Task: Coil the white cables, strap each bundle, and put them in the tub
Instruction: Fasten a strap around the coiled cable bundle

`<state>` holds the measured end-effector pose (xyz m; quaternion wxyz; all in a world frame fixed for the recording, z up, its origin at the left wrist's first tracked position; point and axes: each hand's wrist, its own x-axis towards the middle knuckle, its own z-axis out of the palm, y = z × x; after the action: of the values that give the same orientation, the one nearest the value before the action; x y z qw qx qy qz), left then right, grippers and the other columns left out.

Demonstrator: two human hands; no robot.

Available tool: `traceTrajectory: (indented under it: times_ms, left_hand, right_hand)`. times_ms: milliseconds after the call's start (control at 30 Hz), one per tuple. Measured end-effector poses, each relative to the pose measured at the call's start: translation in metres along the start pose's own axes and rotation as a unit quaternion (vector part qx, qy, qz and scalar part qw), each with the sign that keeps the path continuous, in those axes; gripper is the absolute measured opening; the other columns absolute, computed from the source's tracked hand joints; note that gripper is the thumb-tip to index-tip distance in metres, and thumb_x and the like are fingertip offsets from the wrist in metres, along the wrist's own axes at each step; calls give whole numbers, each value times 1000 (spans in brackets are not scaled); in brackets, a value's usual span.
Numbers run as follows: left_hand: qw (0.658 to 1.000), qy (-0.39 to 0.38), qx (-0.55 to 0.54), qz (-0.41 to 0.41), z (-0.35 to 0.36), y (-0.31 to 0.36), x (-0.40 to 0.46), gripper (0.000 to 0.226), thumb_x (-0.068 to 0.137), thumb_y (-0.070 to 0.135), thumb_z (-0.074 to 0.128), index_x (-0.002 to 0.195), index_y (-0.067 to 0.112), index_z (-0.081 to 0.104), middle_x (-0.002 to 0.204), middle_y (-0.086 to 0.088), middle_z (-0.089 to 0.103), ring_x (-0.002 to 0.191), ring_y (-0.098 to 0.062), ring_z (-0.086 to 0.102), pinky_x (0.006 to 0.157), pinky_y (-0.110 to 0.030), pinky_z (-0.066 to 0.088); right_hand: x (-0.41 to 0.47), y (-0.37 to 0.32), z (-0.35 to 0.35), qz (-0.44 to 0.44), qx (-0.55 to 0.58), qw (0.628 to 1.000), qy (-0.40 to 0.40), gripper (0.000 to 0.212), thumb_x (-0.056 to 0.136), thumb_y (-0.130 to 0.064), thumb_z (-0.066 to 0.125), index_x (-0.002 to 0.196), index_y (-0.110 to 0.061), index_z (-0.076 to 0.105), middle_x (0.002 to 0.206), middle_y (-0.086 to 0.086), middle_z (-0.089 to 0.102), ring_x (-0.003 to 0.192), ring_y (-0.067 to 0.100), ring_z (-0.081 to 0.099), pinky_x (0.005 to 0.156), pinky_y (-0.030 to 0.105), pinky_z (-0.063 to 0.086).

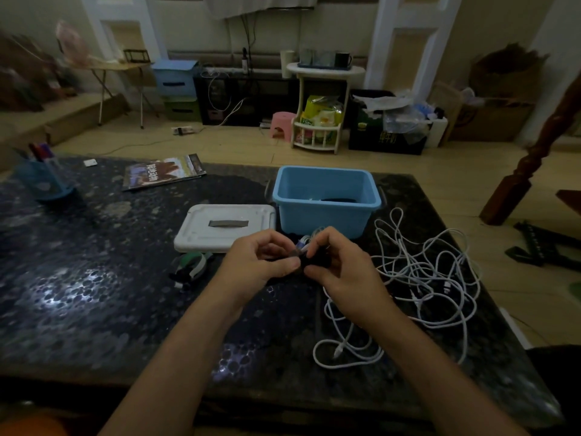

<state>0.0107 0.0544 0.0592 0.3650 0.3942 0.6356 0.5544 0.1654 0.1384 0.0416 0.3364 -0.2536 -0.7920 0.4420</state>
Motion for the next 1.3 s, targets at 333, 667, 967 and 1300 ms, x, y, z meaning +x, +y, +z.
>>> traceTrajectory:
  times_ms: [333, 667, 967, 1300]
  left_hand:
    - [999, -4, -16, -35, -9, -11, 1, 12, 78, 3, 78, 79, 16, 76, 77, -15, 66, 76, -21, 61, 77, -35, 50]
    - [990, -40, 135, 3, -7, -22, 5, 12, 88, 20, 74, 80, 12, 70, 67, 0, 67, 65, -8, 59, 64, -29, 46]
    - [995, 93, 33, -24, 2, -33, 18, 15, 93, 12, 67, 81, 3, 66, 63, -7, 69, 50, -13, 66, 48, -22, 51]
    - [969, 221, 91, -68, 6, -71, 81, 21, 88, 23, 72, 71, 14, 66, 71, -9, 70, 71, -27, 66, 71, -37, 54]
  right_hand:
    - [-6, -5, 7, -11, -36, 999, -35, 43, 81, 6, 71, 82, -34, 55, 89, -11, 65, 89, 8, 65, 79, 28, 56]
    - [-7, 6, 9, 51, 45, 997, -31, 40, 80, 9, 69, 88, -30, 59, 93, -8, 68, 93, 13, 68, 86, 38, 58]
    - [-1, 15, 10, 225, 153, 962, 38, 47, 90, -9, 70, 126, -32, 50, 118, -2, 60, 101, 21, 68, 87, 41, 60]
    - [2, 33, -32, 257, 138, 952, 96, 24, 97, -8, 58, 104, -30, 60, 111, -7, 65, 96, 18, 70, 82, 37, 60]
